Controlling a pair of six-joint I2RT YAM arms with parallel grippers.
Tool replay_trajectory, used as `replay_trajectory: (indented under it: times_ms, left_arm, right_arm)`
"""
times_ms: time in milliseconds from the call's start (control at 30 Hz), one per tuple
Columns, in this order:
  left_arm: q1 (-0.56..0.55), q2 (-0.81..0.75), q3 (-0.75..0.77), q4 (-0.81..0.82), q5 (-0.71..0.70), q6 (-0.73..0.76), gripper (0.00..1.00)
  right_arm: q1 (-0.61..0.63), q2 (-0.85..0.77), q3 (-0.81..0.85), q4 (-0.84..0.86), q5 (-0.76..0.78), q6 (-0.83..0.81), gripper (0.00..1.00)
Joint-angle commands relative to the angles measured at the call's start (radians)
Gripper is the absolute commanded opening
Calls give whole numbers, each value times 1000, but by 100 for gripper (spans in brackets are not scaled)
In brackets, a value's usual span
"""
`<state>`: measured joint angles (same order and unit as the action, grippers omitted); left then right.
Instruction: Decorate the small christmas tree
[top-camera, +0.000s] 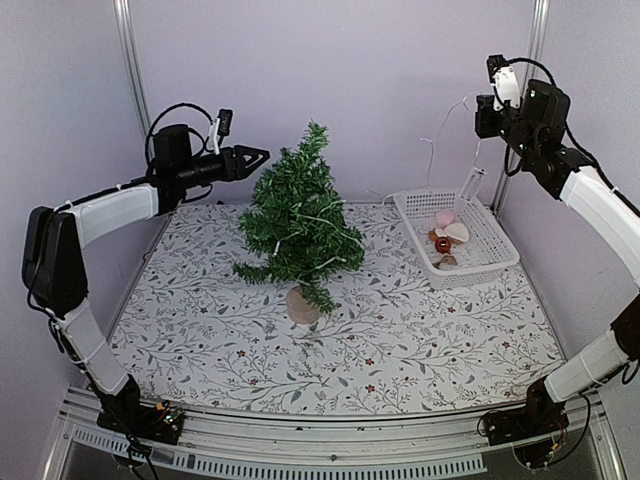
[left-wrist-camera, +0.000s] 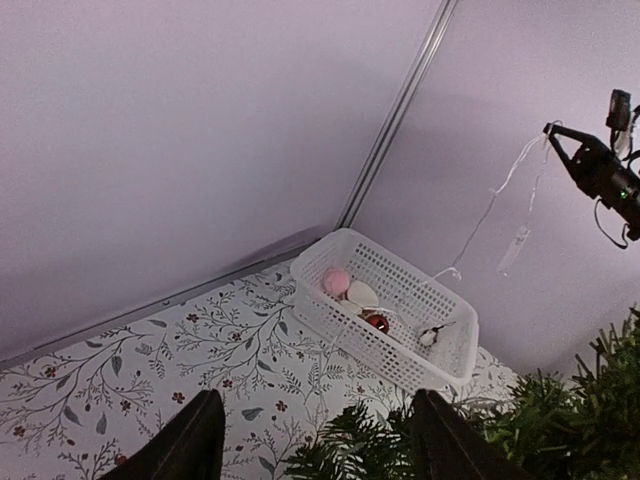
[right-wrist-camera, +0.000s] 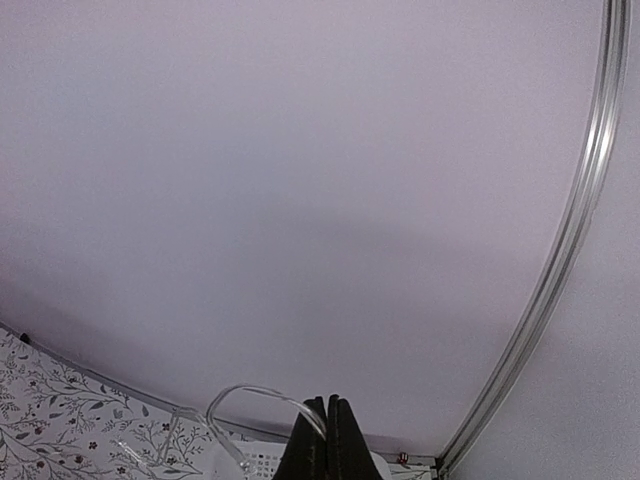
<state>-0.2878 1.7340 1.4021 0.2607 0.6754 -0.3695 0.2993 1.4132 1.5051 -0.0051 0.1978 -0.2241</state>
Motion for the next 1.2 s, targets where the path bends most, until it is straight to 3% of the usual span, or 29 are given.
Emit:
replay_trajectory:
  times_ms: [0,433,833,1167]
  left_arm:
    - [13,-38,-30,39,1,-48,66]
    - [12,-104,-57,41,-150,4,65]
    - [0,-174,-115,61,-186,11,64]
    - [-59,-257,-86,-43,-283,146,62]
  right_arm:
    - [-9,26,71,-26,-24,-5,0]
    - [-8,-100,120,-87,-52,-55,0]
    - [-8,-106,296,-161,-285,-47,0]
    - [-7,-210,291,-299,-545,-84,0]
